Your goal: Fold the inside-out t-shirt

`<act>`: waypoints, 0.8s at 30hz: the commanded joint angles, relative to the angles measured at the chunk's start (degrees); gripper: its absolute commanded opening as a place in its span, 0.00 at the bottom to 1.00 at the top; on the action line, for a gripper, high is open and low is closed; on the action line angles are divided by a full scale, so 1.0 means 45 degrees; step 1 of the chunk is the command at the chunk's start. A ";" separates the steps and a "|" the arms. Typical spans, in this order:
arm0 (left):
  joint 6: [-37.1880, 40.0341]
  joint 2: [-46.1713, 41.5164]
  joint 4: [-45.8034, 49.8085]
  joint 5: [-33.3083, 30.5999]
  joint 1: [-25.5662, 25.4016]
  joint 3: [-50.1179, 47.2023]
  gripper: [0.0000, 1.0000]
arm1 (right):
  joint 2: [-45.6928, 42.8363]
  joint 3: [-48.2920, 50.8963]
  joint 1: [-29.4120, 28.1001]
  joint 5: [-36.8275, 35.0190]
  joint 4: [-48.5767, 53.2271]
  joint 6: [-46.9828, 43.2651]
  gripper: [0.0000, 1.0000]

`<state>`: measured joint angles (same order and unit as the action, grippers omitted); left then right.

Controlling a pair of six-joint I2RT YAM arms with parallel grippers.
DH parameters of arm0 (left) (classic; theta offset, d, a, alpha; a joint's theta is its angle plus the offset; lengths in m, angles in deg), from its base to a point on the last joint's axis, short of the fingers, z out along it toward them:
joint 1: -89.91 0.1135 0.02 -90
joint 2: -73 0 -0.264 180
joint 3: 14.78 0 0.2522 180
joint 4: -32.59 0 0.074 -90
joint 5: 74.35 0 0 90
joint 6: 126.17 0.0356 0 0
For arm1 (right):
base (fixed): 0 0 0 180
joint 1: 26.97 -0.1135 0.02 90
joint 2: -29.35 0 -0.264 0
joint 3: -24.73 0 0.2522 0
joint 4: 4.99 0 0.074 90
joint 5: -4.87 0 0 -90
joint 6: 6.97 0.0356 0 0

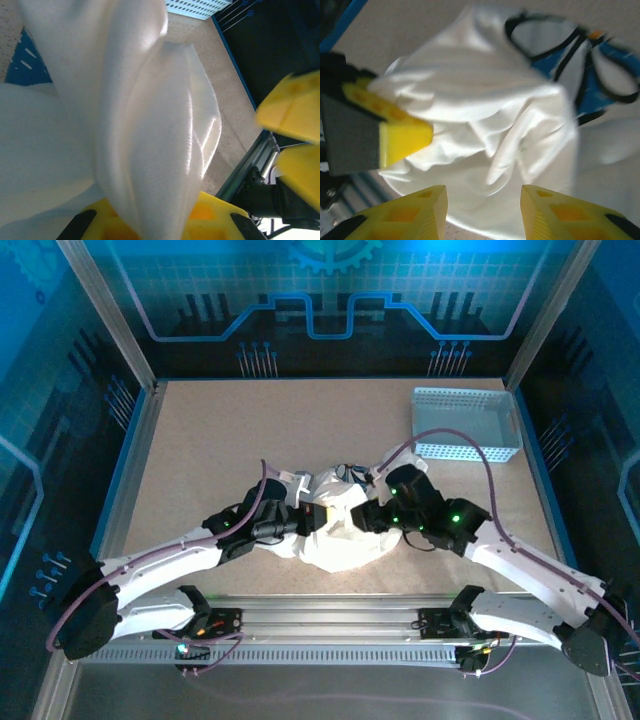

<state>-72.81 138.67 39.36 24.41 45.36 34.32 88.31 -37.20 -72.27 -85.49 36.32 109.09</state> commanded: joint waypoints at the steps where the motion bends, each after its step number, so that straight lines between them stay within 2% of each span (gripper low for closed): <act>1: -0.0238 -0.0209 -0.0692 0.0560 0.0095 -0.0194 0.00 | 0.0642 0.0949 -0.0253 0.1458 -0.1744 0.0931 0.45; 5: -0.0084 -0.0620 -0.0061 0.0191 0.0152 -0.0351 0.00 | 0.2003 0.0916 -0.0158 0.1439 -0.2662 0.0826 0.46; 9: -0.0144 -0.0903 0.2036 -0.1559 0.0243 -0.0398 0.08 | 0.2742 0.0679 0.0207 -0.0164 -0.2424 0.1181 0.51; 12: -0.0517 -0.0848 0.3493 -0.2889 0.0363 -0.0633 0.25 | 0.3349 0.0972 0.1018 0.0314 -0.3127 0.1366 0.48; 13: -0.0712 -0.0785 0.3959 -0.3210 0.0464 -0.0694 0.27 | 0.3568 0.0967 0.1165 0.0368 -0.3228 0.1376 0.46; 14: -0.0886 -0.0741 0.4367 -0.3507 0.0551 -0.0721 0.29 | 0.3714 0.0934 0.1216 0.0401 -0.3279 0.1331 0.45; 16: -0.1326 -0.0712 0.5633 -0.4413 0.0629 -0.0535 0.46 | 0.3793 0.0811 0.1188 0.0581 -0.3321 0.1155 0.44; 17: -0.1466 -0.0740 0.6243 -0.4823 0.0637 -0.0351 0.47 | 0.3750 0.0775 0.1129 0.0671 -0.3377 0.1108 0.44; 20: -0.1830 -0.0611 0.9154 -0.5895 0.0689 0.1181 0.51 | 0.3420 0.0675 0.0814 0.0701 -0.3285 0.0899 0.45; 21: -0.1984 -0.0369 1.0841 -0.6459 0.0702 0.2237 0.53 | 0.3286 0.0613 0.0734 0.0630 -0.3180 0.0873 0.46; 24: -0.1637 0.0076 1.3251 -0.7717 0.0008 0.4423 0.53 | 0.2934 0.0680 0.0626 0.0548 -0.3018 0.0869 0.47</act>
<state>-79.76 138.49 83.58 -1.21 47.26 46.29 103.85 -32.63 -68.75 -82.93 23.25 113.81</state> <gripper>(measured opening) 0.532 0.464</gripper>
